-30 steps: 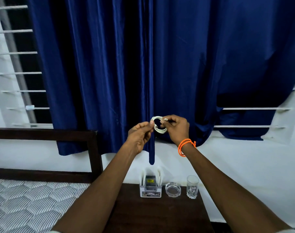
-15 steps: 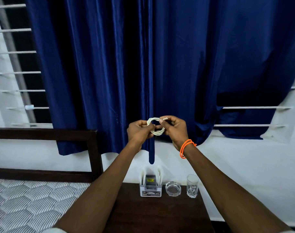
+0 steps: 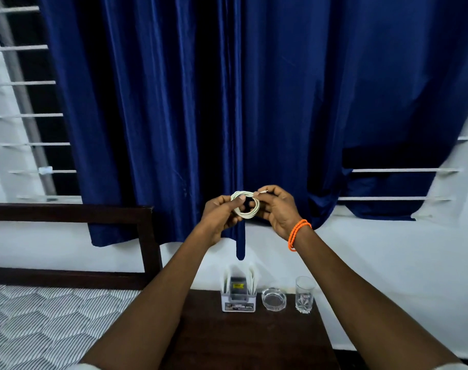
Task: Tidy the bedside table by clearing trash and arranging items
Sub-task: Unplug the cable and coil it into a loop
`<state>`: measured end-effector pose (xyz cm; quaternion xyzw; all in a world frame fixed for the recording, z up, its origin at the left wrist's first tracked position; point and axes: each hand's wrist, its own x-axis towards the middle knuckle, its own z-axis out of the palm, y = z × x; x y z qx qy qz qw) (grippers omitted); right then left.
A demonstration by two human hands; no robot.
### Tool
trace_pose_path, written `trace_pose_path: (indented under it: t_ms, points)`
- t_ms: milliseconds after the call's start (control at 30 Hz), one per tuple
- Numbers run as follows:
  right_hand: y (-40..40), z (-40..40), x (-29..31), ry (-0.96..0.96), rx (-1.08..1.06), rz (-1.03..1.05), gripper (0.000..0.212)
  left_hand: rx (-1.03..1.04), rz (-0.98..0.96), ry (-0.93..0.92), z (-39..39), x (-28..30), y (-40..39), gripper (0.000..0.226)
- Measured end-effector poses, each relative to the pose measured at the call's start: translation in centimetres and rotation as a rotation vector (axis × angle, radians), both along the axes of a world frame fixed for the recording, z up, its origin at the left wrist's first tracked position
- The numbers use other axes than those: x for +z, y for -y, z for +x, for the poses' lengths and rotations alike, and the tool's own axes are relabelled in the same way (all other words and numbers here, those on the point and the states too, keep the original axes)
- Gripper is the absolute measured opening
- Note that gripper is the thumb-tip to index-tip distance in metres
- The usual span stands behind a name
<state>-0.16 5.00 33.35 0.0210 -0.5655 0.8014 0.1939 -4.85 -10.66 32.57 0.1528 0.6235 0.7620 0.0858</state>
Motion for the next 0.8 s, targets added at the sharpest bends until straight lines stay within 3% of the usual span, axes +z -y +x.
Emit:
trace_pose_path:
  t_ms: [167, 333, 533, 800]
  points:
    - [-0.2, -0.2, -1.9, 0.070, 0.021, -0.053, 0.012, -0.090, -0.059, 0.058, -0.6, -1.4, 1.2, 0.011]
    - [-0.1, -0.8, -3.7, 0.138, 0.077, -0.062, 0.006, -0.047, -0.095, 0.006, -1.1, -3.6, 2.3, 0.022]
    - [1.9, -1.6, -5.9, 0.194, 0.058, -0.048, 0.005, 0.051, -0.097, 0.142, -1.7, -5.1, 2.8, 0.020]
    - [4.2, -2.1, -10.3, 0.291, -0.031, 0.074, 0.015, 0.031, -0.113, 0.344, -2.9, -9.2, 5.2, 0.020]
